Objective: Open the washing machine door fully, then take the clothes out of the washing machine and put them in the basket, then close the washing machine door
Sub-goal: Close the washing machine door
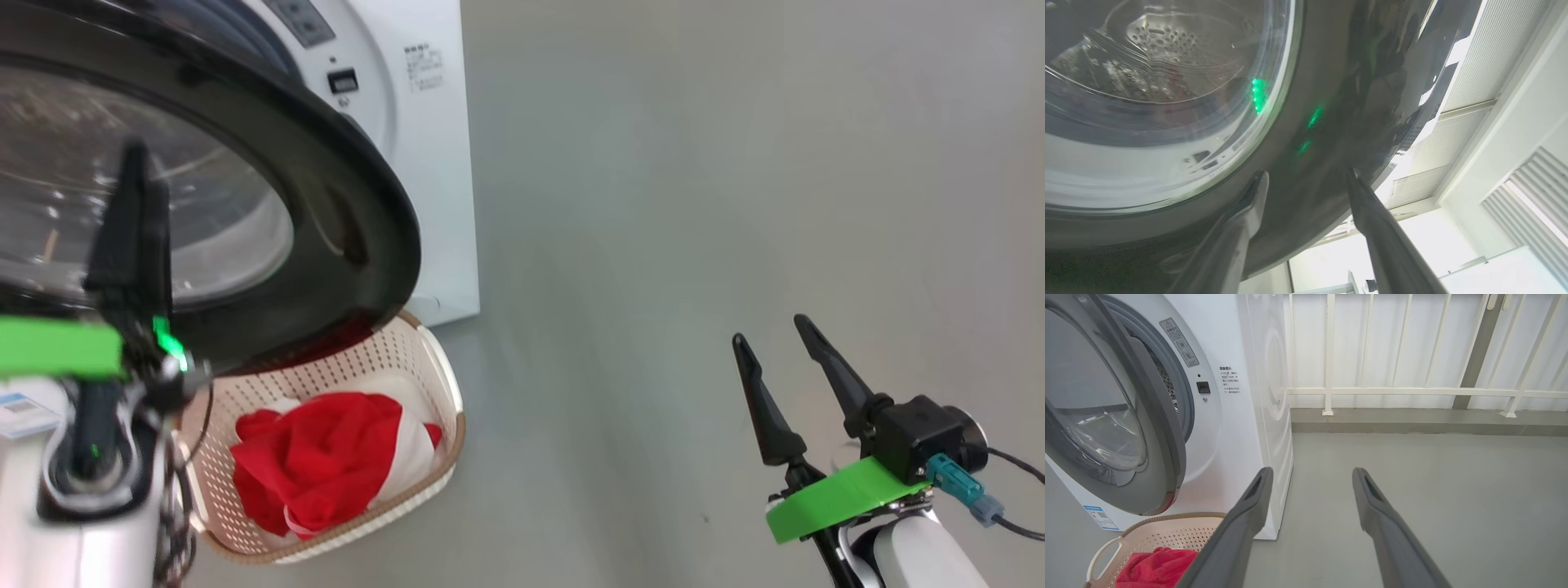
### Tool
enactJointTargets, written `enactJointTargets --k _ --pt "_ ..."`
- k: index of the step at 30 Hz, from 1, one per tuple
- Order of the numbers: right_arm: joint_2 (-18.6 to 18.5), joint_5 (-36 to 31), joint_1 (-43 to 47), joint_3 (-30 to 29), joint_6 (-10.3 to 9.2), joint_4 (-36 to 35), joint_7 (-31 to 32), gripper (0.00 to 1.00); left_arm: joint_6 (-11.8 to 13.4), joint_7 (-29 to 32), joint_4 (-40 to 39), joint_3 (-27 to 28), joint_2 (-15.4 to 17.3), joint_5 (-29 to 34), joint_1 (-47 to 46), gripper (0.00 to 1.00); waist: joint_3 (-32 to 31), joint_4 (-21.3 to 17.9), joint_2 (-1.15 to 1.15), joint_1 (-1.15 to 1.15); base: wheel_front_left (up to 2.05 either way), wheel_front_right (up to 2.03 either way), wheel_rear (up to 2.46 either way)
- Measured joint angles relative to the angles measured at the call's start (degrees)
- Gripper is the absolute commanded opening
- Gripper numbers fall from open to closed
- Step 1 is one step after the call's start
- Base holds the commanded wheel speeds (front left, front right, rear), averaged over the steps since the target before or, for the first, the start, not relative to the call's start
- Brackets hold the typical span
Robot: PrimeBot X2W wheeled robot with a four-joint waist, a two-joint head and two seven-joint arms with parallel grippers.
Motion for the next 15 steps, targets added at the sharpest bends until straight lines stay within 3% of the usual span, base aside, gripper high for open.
enactJointTargets --k 7,15 --pt "0.1 0.0 3.0 0.2 0.0 0.6 0.0 1.0 -2.9 -7.2 -2.7 -4.4 4.5 14.8 10.8 1.0 -5.0 0.9 0.0 0.0 0.0 0.0 0.0" --pt "0.2 0.0 5.4 -0.7 0.0 0.2 0.0 1.0 -3.4 -19.2 -6.6 -9.5 8.9 35.2 22.7 1.0 -10.7 2.1 0.0 0.0 0.0 0.0 0.0"
